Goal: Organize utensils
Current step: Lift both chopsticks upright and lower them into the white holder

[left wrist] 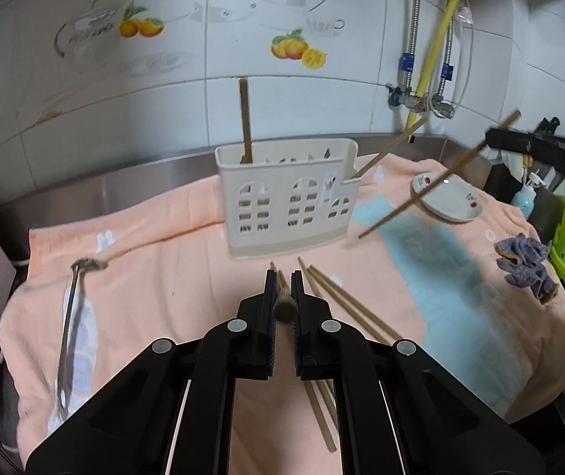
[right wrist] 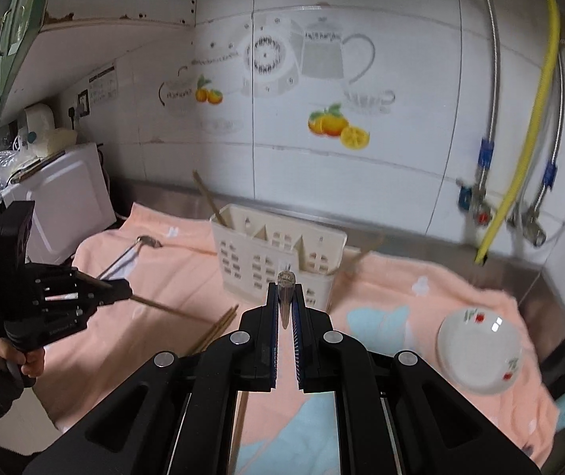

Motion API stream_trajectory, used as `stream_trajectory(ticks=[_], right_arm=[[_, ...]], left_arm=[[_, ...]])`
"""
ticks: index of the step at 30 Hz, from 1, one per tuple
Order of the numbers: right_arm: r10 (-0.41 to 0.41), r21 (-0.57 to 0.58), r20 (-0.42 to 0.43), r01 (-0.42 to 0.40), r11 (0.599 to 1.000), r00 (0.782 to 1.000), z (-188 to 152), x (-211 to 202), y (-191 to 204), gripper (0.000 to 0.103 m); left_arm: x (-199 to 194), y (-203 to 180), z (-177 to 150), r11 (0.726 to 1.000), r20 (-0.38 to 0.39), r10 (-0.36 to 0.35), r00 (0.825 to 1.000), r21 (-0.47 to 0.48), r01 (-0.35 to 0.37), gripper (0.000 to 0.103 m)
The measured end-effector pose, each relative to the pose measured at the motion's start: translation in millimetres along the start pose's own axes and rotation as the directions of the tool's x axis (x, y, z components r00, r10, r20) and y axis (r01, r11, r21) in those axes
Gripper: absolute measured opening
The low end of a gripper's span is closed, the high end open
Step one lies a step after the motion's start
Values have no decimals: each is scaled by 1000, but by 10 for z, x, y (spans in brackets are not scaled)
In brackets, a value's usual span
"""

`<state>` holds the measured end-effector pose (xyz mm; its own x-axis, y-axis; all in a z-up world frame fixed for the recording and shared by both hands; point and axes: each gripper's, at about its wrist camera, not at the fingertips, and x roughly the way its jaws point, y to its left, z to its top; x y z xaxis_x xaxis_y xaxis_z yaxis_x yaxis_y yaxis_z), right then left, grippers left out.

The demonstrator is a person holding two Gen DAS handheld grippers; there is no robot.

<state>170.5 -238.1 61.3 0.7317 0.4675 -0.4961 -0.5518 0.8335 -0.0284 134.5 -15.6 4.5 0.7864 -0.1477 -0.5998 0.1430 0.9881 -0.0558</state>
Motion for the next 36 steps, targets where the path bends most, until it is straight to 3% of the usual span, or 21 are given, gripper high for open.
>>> stream_trajectory(ticks=[11,15,26,36], right_arm=[[-51,-42,58,54,998,997,652,-15,-108,7],[-62,-42,11,62,997,998,785,229,-147,7],[-32,-3,-127,32,999,991,608,899,-264,7],[-21,5,-148,22,1000,989,513,1070,-311,7]], left_arm=[[44,-8,307,999,-5,-32,999,19,32,6],[-19,-10,462,999,15,-45,999,23,44,6],[-324,-171,1226,995,156,-58,986,92,44,6],[-274,-121,1807,997,250,-5,968,82,-16,6]])
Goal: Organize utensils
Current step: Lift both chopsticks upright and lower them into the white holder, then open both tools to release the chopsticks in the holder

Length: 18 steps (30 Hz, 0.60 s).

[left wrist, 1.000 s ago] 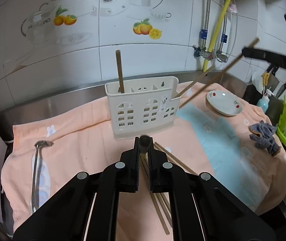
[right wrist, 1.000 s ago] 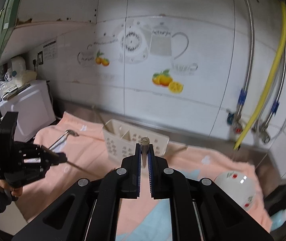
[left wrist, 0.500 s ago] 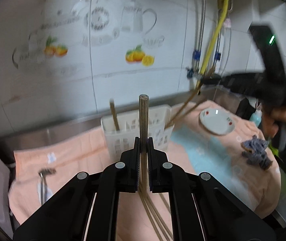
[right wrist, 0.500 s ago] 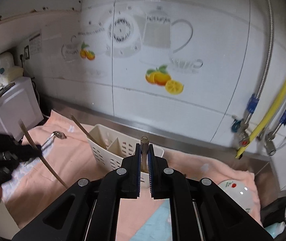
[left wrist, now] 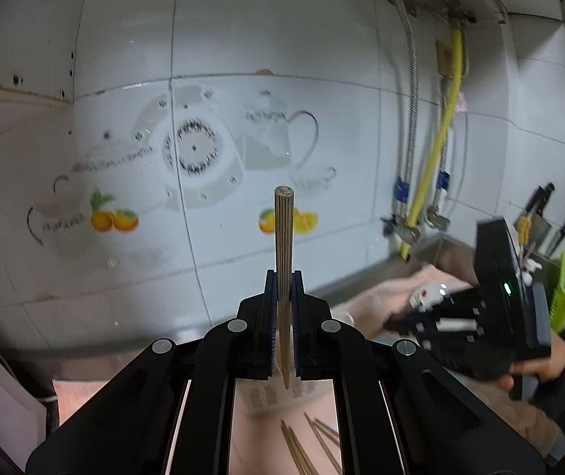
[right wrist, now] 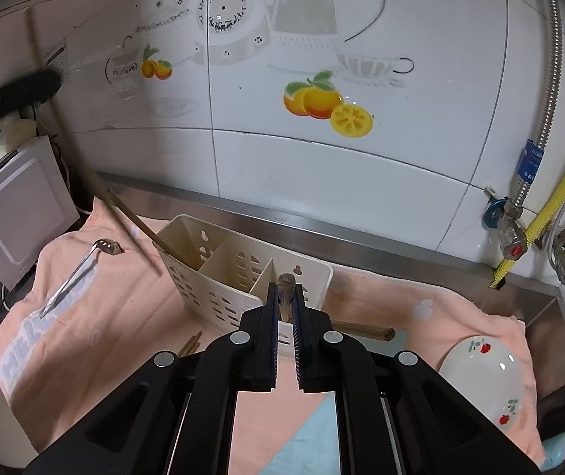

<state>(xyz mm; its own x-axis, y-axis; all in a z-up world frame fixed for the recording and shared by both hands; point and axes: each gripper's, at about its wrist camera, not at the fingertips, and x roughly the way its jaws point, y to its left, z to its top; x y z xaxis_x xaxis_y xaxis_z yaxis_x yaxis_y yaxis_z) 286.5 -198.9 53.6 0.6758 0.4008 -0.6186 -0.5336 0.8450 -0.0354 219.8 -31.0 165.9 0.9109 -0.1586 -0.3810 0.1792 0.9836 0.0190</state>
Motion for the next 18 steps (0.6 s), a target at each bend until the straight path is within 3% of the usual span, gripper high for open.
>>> stream_trajectory(ticks=[6,18], right_arm=[[3,-5,2,-3,1000,1000,-30,30,-16,7],[-1,-8,32,2,1000,999,-54,-6,-7,11]], left_arm=[[294,102,52,998,-9,51,999,-19,-52,6],[731,310,-248,995,-124,55,991,-74,-65,6]])
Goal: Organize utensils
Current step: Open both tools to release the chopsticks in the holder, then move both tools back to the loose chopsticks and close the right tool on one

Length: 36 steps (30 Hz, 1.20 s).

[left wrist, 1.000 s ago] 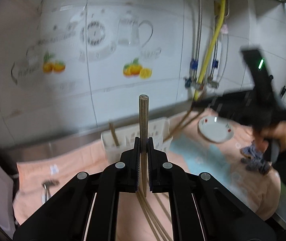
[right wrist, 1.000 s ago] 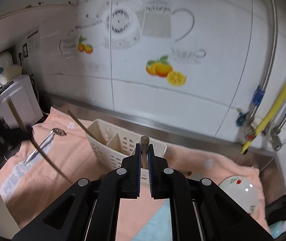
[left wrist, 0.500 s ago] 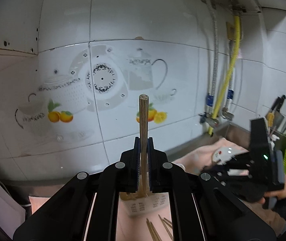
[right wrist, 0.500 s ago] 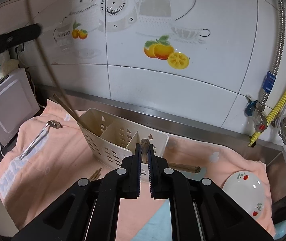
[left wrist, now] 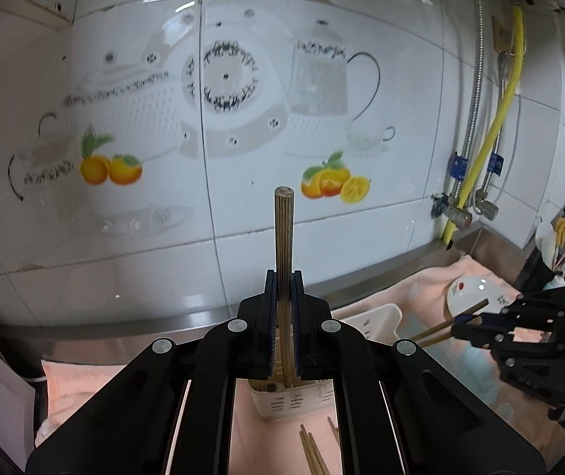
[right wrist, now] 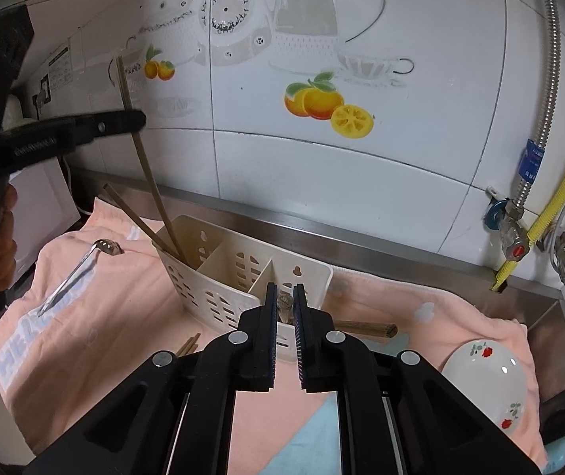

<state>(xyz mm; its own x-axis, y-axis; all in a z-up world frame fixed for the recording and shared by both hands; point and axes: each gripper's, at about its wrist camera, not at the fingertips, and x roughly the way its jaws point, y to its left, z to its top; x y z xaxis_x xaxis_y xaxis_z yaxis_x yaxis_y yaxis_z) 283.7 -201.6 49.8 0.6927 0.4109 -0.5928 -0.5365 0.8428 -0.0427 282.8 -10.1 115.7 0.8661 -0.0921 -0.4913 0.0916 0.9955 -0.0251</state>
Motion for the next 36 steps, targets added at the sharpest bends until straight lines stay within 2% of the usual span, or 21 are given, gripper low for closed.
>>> stream_trajectory(ticks=[1,5,10,13,19,20,21,22,27,31,36], right_arm=[[-2,-1,5,2,1000,1000,-3,-17,3,16],[-12,-7,29,12,1000,1000,-11,-106,21,23],[-14,-18,64,15,1000,998,-51,-278,71,36],[-18,-24,89,21,1000,996,-104,-394,113,41],[6,-23,105,-3,1000,994,-318,-558,230,46],[8,-24,104,-5,1000,995,-366,-572,256,47],[11,-24,101,-9,1000,995,-417,-582,277,49],[11,-25,98,-9,1000,995,-460,-587,302,49],[12,-31,62,-10,999,998,-779,-556,436,55],[8,-16,25,-7,1000,1000,-1043,-495,492,59],[16,22,-30,-15,1000,999,-1369,-398,534,62]], left_arm=[[12,4,-13,1000,-4,0,1000,-1,0,6],[60,8,-58,1000,-23,-4,1000,-4,3,6],[58,29,-125,1000,-33,-9,999,-14,9,7],[25,53,-148,1000,-37,-6,999,-19,5,13],[-146,103,-275,999,-30,-7,1000,-41,5,17],[-185,108,-308,999,-28,-6,1000,-43,5,22],[-224,112,-340,999,-23,0,1000,-44,-1,41],[-274,116,-376,999,-14,9,1000,-45,-10,50],[-456,102,-574,999,-10,10,1000,-45,-11,52],[-587,95,-781,998,-9,26,1000,-48,-26,70],[-709,96,-1071,997,-25,38,999,-61,-39,85]])
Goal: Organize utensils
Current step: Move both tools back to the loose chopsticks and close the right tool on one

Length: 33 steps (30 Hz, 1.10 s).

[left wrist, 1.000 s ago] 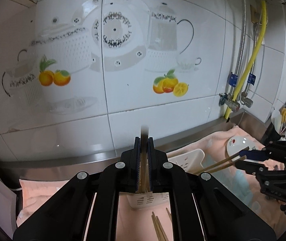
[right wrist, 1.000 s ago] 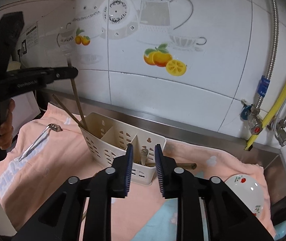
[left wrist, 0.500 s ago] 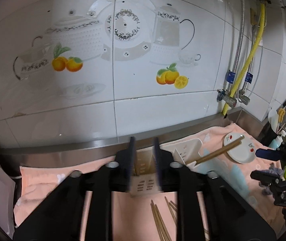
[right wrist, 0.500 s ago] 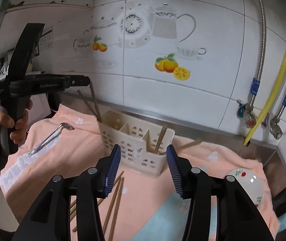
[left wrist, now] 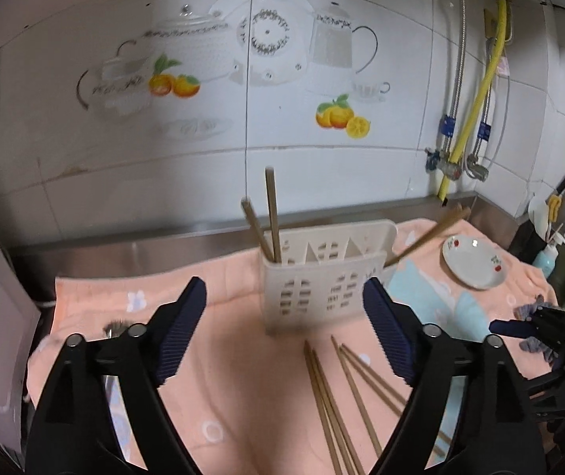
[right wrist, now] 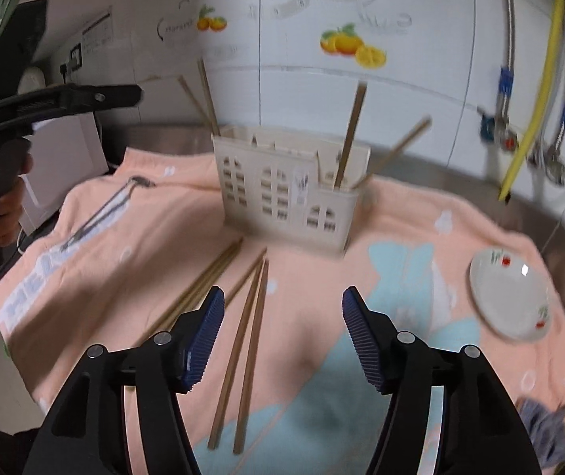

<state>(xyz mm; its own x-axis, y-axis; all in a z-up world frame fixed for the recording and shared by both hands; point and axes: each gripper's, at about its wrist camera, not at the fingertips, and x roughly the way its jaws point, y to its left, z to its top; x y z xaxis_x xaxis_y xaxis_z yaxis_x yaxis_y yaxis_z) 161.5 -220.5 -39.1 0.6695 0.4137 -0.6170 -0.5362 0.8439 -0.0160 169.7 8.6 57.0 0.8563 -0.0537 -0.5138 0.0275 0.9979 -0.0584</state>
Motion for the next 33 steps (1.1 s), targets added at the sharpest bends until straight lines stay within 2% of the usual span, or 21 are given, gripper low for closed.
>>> stream_trajectory(ticks=[1,6,18,26,33], right_arm=[[-3,6,-7,3,1000,1000,-56,15,3,63],[-23,21,-34,24,999,999,-298,50,43,63],[-37,23,-98,40,999,994,-741,139,197,61],[0,50,-126,6,999,992,-826,242,245,47],[23,57,-151,-15,998,988,-855,336,295,29]], left_arm=[[-20,4,-46,1000,-1,3,1000,-2,-3,91],[-116,22,-298,1000,-13,22,1000,-11,-22,98],[-182,123,-875,996,-101,61,993,-59,-68,98],[-217,252,-1115,991,-131,90,987,-90,-102,98],[-172,331,-1305,985,-177,99,979,-120,-122,98]])
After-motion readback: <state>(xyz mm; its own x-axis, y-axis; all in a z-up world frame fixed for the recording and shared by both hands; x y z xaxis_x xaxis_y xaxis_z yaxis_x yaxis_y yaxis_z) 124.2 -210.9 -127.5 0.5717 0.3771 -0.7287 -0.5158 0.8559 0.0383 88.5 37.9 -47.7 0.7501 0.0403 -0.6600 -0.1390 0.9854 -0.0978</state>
